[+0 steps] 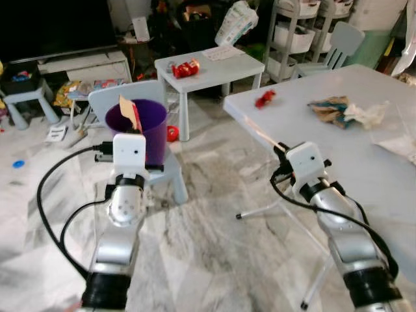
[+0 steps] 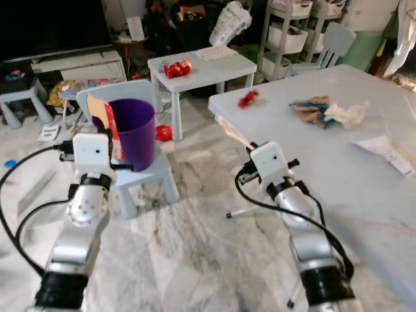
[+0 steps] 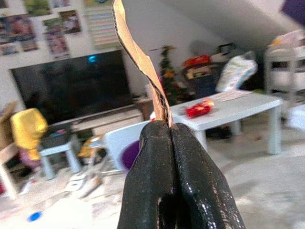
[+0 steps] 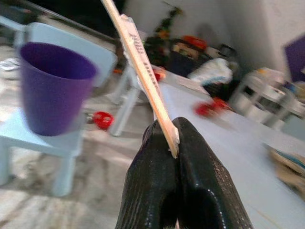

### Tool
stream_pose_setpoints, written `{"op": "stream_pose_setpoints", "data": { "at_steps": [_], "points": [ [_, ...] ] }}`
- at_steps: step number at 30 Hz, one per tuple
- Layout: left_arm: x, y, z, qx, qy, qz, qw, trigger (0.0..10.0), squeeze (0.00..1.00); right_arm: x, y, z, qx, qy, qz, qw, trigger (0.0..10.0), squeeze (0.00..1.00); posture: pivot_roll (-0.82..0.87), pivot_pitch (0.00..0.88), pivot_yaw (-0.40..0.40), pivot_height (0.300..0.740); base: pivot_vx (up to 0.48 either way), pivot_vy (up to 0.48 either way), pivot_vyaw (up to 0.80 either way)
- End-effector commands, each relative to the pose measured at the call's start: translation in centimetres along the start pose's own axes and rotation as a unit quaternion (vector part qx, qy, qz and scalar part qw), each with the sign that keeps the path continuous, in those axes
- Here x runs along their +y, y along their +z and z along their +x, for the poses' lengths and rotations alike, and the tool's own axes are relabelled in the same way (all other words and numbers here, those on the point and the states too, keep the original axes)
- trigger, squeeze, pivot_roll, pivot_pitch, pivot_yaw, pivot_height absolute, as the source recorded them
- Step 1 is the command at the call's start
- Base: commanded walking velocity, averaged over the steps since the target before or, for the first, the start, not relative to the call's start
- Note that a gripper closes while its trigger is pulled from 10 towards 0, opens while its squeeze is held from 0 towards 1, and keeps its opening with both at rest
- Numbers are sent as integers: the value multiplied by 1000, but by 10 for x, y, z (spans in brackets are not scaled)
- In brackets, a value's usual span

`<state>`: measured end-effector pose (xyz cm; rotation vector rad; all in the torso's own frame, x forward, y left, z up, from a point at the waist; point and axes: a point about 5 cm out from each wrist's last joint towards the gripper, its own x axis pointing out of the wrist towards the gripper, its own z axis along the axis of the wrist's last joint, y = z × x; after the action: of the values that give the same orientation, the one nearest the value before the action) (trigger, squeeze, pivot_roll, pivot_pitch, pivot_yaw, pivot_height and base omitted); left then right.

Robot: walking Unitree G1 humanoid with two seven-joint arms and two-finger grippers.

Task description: Picking trash to rubbish bin

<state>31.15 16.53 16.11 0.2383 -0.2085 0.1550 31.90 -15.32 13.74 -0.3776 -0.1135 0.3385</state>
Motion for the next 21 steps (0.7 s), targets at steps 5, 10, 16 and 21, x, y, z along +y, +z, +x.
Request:
{"op": "stream_pose_setpoints", "data": {
  "at_steps": [5, 10, 16, 21],
  "points": [
    [-2, 4, 2, -7, -1, -4, 1000, 0, 0, -5, 6, 2, -10, 0, -14, 1000, 0, 0, -7, 0, -34, 740, 0, 0, 800],
    [-2, 4, 3, -7, -3, -7, 1000, 0, 0, -6, 7, 3, -12, -1, -13, 1000, 0, 0, -6, 0, -33, 740, 0, 0, 800],
    [-2, 4, 4, -7, -4, -10, 1000, 0, 0, -6, 8, 3, -15, -1, -12, 1000, 0, 0, -6, 0, -33, 740, 0, 0, 800],
    [-1, 4, 5, -6, -4, -14, 1000, 0, 0, -7, 8, 3, -18, -2, -9, 1000, 0, 0, -6, 0, -34, 740, 0, 0, 220]
  ]
}}
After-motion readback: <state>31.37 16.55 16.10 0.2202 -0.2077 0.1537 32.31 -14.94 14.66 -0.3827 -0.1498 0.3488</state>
